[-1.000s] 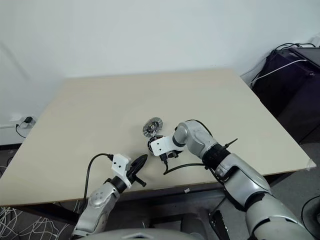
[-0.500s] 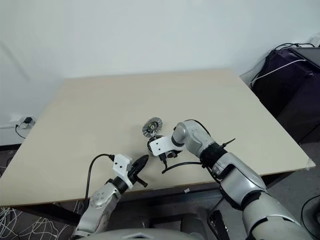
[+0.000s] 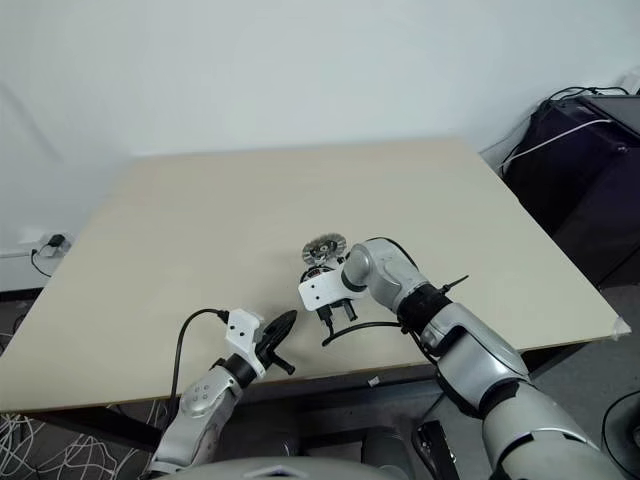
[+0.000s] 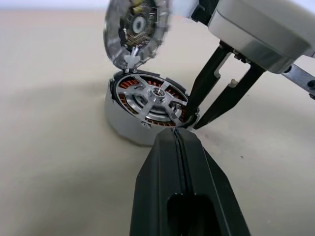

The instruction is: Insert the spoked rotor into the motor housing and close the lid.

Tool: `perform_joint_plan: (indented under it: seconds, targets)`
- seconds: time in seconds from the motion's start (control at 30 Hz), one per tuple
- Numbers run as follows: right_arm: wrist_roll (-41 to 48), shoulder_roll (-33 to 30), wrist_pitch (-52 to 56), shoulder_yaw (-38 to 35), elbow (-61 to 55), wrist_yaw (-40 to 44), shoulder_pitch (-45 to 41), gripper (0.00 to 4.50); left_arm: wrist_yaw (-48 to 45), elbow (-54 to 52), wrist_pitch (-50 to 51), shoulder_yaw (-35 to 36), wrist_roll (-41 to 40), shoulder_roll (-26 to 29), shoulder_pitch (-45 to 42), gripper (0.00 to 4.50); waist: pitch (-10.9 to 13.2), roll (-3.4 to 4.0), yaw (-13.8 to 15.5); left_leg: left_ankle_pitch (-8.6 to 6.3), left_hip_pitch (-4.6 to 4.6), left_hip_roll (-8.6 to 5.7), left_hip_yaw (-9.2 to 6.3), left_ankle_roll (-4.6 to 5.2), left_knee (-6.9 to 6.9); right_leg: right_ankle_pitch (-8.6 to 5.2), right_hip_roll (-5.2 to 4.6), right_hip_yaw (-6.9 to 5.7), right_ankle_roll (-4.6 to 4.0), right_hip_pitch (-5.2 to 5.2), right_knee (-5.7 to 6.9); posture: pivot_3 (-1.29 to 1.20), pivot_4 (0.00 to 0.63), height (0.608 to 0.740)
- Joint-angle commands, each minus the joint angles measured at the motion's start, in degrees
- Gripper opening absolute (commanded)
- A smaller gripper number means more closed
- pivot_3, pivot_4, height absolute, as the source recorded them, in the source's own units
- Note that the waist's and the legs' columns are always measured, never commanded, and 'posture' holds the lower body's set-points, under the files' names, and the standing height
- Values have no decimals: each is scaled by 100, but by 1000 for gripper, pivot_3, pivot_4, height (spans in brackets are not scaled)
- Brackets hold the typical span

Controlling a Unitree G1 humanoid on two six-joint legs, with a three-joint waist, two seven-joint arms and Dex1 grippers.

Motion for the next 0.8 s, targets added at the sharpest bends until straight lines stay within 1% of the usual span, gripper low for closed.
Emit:
perform_joint_plan:
  seconds: [0.03, 0.13, 0.23, 0.33, 0.43, 0.57, 0.63, 0.7, 0.8]
  targets:
    - [74, -35, 118, -309, -81, -153, 38, 126, -10, -13, -110, 32, -48, -31, -117, 0, 0, 0, 1, 0, 0, 0, -1, 0, 0, 0, 0, -1, 0, 0, 0, 0, 0, 740]
    - [155, -27, 322, -562, -268, -394, 198, 126, -2, 38, -108, 30, -40, -47, -146, 0, 0, 0, 1, 0, 0, 0, 0, 0, 1, 0, 0, 1, 0, 0, 0, 0, 0, 740]
    - [331, -40, 813, -946, -766, -595, 497, 126, 13, 84, -113, 42, -44, -66, -165, 0, 0, -1, 8, 0, -1, 0, 1, -1, 2, 1, 0, 2, -1, 0, 1, 0, 0, 740]
    - [571, -211, 1613, -1342, -1746, -449, 987, 126, 16, 148, -108, 43, -52, -102, -164, 0, 0, -1, 57, 0, -7, -1, -1, 0, 3, 1, -1, 1, -1, -4, 0, 0, 0, 740]
    - [697, -409, 2295, -1547, -2679, -324, 1406, 125, 6, 206, -105, 21, -37, -136, -166, 0, 1, -2, 102, -2, -19, -1, -1, 4, 3, 1, -3, 0, 0, -14, -4, 0, 0, 740]
    - [1067, -331, 3983, -2009, -3966, -360, 1923, 125, -18, 265, -88, -18, -29, -176, -188, 0, 2, -4, 122, -2, -48, 0, 5, 2, 4, 1, -6, 3, 0, -47, -2, 0, 0, 740]
    - [1291, -257, 4953, -2169, -4552, -367, 2036, 125, -39, 293, -66, -33, -42, -186, -197, 0, 2, -4, 133, -2, -58, 1, 6, 3, 7, 2, -8, 2, 0, -59, -1, 0, 0, 740]
    - [1432, -276, 5471, -2180, -4861, -446, 2041, 125, -52, 310, -50, -41, -45, -189, -202, 0, 2, -4, 136, -3, -69, 1, 5, 5, 15, 3, -8, 0, 0, -68, -1, 0, 0, 740]
    - [1806, -141, 6647, -2419, -5268, -618, 1806, 125, -86, 324, -2, -65, -49, -182, -208, 0, 3, -5, 153, -6, -72, 1, 5, 9, 25, 4, -11, -6, 2, -64, -2, 0, 0, 740]
